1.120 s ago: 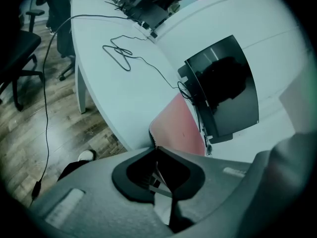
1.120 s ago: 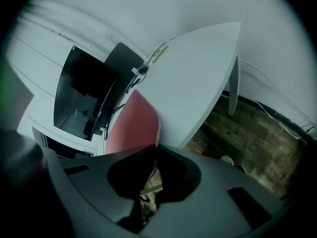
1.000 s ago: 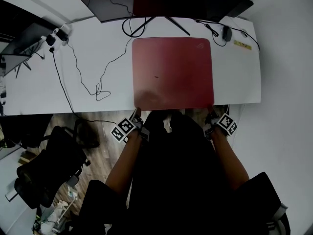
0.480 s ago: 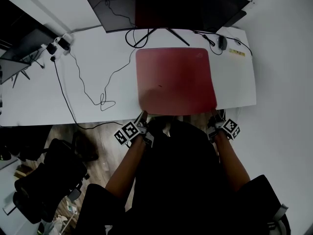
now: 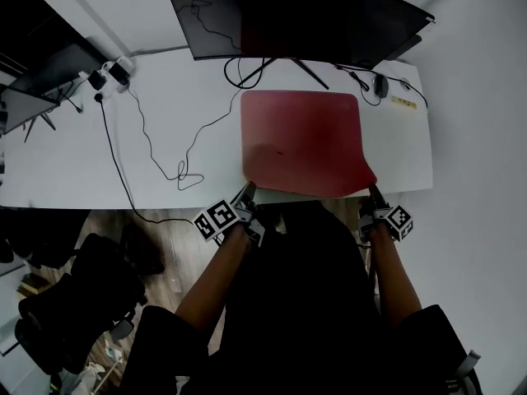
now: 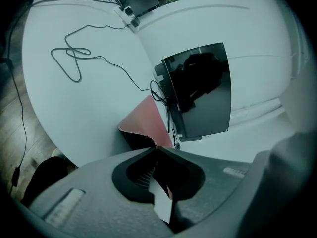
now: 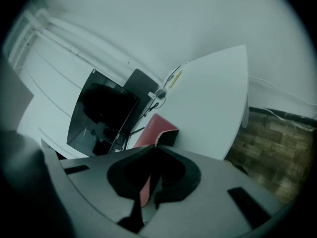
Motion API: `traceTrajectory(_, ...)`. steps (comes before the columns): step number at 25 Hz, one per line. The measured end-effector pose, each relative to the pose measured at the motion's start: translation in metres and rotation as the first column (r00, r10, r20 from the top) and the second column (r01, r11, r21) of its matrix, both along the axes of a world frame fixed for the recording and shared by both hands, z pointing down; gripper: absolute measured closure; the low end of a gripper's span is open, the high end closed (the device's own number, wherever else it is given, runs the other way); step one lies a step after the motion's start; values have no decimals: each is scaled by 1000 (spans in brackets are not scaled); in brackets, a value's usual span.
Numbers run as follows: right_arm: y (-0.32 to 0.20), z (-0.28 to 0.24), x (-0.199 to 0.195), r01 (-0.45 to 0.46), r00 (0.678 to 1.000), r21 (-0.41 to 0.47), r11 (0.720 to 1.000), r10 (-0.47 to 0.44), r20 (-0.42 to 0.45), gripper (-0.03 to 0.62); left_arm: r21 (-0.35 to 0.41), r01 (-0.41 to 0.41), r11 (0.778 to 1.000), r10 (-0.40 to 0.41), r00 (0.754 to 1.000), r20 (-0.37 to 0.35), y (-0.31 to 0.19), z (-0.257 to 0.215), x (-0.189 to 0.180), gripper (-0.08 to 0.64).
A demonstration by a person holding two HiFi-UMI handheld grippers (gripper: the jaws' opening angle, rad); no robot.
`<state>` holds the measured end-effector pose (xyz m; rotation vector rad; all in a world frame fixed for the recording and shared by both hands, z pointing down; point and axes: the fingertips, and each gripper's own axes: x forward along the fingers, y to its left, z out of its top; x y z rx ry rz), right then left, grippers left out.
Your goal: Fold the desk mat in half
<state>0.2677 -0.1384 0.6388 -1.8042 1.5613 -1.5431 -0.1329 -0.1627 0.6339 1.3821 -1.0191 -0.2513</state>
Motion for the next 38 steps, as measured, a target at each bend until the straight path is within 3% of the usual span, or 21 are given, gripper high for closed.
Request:
traceTrajectory(14,-55,-9,13,0,996,91,996,-8,92,578,22,52,998,-52,999,1,-52,-22,3,529)
traceTrajectory(22,-92,-18,17,14,983,157,987,-42,178,578,19,126,992,-126,992,-4,-83,-28,0,529)
traceTrajectory(38,-185,-13,17,87,972,160,983,-119,203,578,28,186,982,-187,979,76,-171,-19,-2,529)
